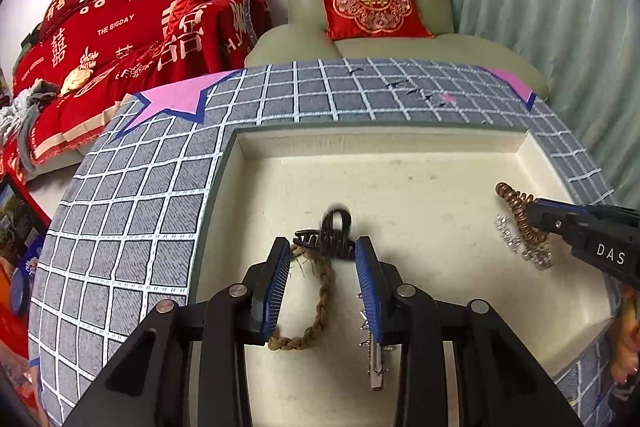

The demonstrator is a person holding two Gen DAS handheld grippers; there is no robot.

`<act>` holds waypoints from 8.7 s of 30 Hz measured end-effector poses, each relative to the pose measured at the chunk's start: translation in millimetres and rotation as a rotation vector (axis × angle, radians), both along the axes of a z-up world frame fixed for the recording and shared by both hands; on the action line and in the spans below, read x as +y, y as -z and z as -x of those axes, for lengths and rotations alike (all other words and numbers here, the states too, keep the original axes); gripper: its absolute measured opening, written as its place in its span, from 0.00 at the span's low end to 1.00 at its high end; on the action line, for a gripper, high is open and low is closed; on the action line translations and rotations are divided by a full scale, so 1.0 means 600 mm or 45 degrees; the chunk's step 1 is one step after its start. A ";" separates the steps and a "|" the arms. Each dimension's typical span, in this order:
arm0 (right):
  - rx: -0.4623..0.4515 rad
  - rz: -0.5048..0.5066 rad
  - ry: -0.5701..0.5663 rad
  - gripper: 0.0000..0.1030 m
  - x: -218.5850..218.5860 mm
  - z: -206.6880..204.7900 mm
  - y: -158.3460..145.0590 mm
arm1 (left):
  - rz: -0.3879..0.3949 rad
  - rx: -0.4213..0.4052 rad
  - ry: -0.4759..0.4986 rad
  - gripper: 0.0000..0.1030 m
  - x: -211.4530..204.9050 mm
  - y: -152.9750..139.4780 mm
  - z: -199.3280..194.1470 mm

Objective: Organize jewelry
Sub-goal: 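Carry the hair tie and claw clip into the cream tray and open both tools, then lift both tools out of the tray toward the two bracelets, then grasp the pink-yellow beaded bracelet with the left tool while the right tool grasps the yellow cord bracelet, then carry both bracelets into the tray and open both tools, then withdraw both tools from the tray toward the silver pieces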

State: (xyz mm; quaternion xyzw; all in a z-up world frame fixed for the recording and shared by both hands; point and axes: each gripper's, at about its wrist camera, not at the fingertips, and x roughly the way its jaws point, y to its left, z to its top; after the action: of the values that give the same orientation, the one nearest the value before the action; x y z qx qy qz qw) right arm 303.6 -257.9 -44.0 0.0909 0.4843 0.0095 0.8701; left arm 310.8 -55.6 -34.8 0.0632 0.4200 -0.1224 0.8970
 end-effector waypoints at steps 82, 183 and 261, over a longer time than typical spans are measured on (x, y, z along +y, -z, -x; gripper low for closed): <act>-0.032 0.053 -0.234 0.75 0.102 0.321 0.002 | -0.021 0.048 0.056 0.82 0.011 0.038 0.215; -0.021 -0.138 -0.044 0.13 0.028 0.062 -0.014 | 0.066 -0.049 0.045 0.19 0.010 -0.010 0.067; 0.024 -0.063 -0.379 0.63 0.232 0.315 0.012 | 0.019 -0.034 -0.243 1.00 0.211 0.013 0.357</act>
State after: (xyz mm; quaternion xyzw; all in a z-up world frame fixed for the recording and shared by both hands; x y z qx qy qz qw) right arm 114.6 -118.9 -51.1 0.0393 0.5001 0.1495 0.8520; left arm 96.7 71.1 -42.7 0.0181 0.4111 -0.0387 0.9106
